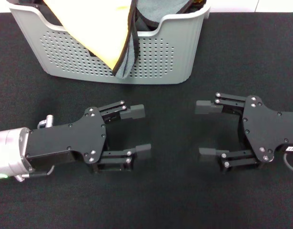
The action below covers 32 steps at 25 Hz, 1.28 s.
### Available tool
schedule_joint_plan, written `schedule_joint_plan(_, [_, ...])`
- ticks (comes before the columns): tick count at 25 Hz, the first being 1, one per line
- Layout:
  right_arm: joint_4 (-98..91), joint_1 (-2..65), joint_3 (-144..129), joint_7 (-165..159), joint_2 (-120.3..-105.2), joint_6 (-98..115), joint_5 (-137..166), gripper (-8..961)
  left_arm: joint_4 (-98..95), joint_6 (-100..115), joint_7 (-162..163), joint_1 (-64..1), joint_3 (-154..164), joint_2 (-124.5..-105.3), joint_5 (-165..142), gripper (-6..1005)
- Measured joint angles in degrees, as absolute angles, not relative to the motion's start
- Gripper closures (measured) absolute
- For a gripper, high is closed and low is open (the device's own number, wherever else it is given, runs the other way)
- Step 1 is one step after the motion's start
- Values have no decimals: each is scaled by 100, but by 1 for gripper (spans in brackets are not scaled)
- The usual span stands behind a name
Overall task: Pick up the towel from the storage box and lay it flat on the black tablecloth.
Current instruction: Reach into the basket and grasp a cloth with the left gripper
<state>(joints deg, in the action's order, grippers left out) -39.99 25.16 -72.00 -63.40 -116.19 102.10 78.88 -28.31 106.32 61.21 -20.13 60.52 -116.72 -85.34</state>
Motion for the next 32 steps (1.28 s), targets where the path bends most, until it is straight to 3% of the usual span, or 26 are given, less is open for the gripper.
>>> schedule_joint_plan(5, [-3995, 2373, -6946, -6330, -11606, 10162, 7852, 138, -2341, 9764, 5903, -1991, 5785, -11721, -8423, 197])
schedule_joint_plan(12, [-3782, 2047, -6106, -6171, -11593, 10264, 7847, 137, -1775, 8455, 5350, -1982, 5009, -12019, -8262, 219])
schedule_joint_plan(32, [-3559, 2053, -5865, -5950, -11575, 10341, 7712, 138, -748, 7960, 4632, -2469, 4966, -12042, -7017, 281])
